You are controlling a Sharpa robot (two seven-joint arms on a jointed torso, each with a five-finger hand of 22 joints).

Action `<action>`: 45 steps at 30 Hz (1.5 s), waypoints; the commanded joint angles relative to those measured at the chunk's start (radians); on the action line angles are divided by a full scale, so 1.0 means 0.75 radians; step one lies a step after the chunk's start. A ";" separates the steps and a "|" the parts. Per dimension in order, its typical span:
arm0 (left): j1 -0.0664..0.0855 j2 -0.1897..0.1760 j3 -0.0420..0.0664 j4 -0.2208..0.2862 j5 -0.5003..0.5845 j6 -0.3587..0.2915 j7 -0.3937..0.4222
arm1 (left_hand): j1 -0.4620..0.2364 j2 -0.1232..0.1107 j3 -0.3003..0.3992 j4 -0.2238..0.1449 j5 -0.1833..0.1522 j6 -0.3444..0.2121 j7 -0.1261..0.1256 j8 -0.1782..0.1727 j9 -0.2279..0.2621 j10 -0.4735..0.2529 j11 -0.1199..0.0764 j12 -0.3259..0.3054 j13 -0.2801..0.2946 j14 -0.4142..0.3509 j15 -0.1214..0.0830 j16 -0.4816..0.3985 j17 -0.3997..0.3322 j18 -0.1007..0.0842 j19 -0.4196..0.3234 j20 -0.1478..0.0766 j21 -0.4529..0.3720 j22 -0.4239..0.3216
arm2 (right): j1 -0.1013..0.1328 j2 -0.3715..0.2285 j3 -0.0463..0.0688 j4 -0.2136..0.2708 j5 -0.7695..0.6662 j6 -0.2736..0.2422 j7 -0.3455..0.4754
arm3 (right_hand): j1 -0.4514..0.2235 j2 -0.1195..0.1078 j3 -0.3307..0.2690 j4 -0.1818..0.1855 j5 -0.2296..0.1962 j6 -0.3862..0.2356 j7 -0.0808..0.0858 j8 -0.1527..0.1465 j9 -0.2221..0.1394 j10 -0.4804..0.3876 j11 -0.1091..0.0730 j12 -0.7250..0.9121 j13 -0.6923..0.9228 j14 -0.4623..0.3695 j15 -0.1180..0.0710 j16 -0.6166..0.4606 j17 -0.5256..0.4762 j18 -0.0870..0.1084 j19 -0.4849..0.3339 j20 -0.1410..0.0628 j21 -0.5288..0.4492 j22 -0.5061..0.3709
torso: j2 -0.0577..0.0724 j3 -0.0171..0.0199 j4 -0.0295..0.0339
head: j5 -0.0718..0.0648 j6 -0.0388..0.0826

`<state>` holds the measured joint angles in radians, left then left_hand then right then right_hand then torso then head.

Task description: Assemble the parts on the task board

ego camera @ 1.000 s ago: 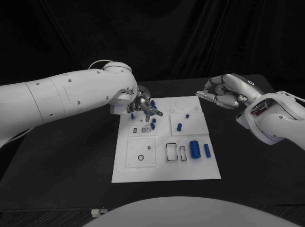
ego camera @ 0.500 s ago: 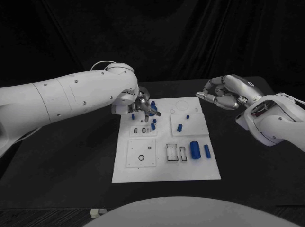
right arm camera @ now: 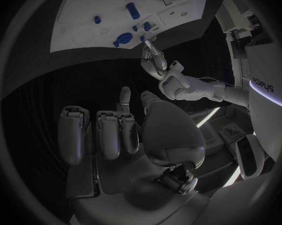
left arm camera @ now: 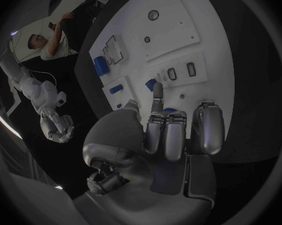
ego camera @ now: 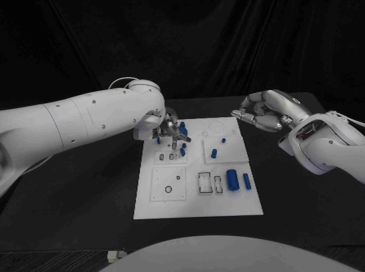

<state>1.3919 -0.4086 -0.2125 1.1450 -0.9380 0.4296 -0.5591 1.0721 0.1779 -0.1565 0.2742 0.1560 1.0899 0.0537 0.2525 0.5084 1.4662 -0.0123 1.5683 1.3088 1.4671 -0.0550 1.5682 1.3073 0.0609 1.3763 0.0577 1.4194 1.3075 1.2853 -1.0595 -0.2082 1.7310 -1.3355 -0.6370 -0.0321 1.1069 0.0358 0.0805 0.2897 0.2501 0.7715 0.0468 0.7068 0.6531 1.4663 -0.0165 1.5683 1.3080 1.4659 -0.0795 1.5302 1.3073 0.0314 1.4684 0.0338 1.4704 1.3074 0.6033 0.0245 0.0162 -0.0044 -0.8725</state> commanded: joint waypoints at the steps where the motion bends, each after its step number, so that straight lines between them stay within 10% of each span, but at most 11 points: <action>1: -0.007 0.005 0.001 -0.005 0.000 0.019 0.008 | 0.015 0.002 0.009 -0.003 -0.005 0.001 0.009 -0.007 -0.003 0.139 0.012 0.003 0.349 0.138 0.011 0.003 0.351 0.002 -0.002 0.009 -0.009 0.113 | -0.003 0.004 0.001 -0.001 -0.001 -0.029 0.019 | -0.005 0.005 0.003 0.005 -0.006 0.002 -0.001 0.002 0.001 0.139 -0.012 0.003 0.350 0.113 -0.009 -0.003 0.207 -0.007 0.072 -0.010 -0.001 0.305 | -0.002 -0.0012 0.0000 | 0.004 0.000; 45: -0.072 0.070 0.001 -0.104 0.000 0.047 0.054 | 0.072 0.008 0.069 -0.052 0.002 0.010 0.018 -0.087 -0.043 0.139 0.021 0.003 0.349 0.138 0.020 0.003 0.351 0.008 -0.024 0.019 -0.035 0.100 | -0.004 0.014 0.001 -0.011 -0.001 -0.038 0.011 | -0.038 0.027 0.000 0.005 -0.019 0.005 -0.001 -0.001 -0.001 0.139 -0.012 0.003 0.350 0.111 -0.009 -0.006 0.200 -0.004 0.067 -0.010 -0.011 0.301 | -0.011 -0.0047 -0.0011 | -0.004 0.000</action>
<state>1.3401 -0.3590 -0.2125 1.0682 -0.9392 0.4543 -0.5432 1.1163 0.1806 -0.1124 0.2357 0.1511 1.0970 0.0608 0.1908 0.4773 1.4654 -0.0062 1.5683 1.3089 1.4671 -0.0480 1.5682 1.3073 0.0610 1.3621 0.0716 1.3961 1.3073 1.2845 -1.0480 -0.2082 1.7222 -1.3347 -0.6501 -0.0208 1.0855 0.0569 0.0804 0.2896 0.2392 0.7715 0.0468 0.7067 0.6527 1.4663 -0.0164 1.5683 1.3076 1.4659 -0.0795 1.5303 1.3073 0.0314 1.4684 0.0339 1.4655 1.3078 0.5950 0.0214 0.0151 -0.0077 -0.8725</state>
